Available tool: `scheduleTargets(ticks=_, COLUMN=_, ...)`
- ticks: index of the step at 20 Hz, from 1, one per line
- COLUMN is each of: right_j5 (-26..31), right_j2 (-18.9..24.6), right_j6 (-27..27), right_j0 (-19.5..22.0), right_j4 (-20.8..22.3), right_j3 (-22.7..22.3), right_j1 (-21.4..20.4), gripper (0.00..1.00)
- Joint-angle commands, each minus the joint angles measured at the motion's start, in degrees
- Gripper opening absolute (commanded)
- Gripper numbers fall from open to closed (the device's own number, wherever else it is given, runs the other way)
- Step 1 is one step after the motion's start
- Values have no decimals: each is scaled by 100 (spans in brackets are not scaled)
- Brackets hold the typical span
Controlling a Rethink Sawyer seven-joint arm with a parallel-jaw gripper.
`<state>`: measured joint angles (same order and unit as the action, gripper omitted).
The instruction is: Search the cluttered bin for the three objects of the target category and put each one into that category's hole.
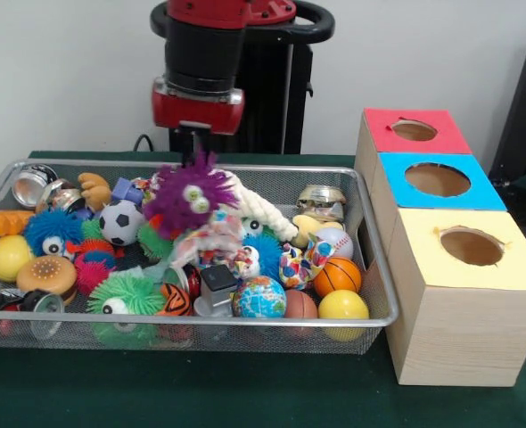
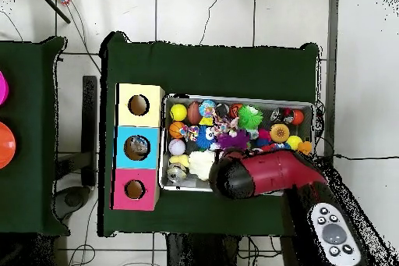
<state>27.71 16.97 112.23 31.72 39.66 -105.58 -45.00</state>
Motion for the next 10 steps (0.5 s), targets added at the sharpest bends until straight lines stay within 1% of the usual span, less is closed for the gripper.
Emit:
scheduleTargets(ticks=1, right_j5=-364, right_j2=-390, right_j6=1213, right_j0=-594, right_j4=-125, right_j3=-251, right_j1=445, gripper=0)
scheduleTargets(ticks=5, right_j5=-634, right_j2=-616, right_j6=1391, right_j0=-943, right_j4=-258, right_j3=-105, right_j1=760, gripper=0)
scheduleTargets(ticks=10, right_j5=-789, right_j2=-727, right_j6=1402, right_j0=-1194, right_j4=-499, right_j3=16, right_j1=1038, gripper=0)
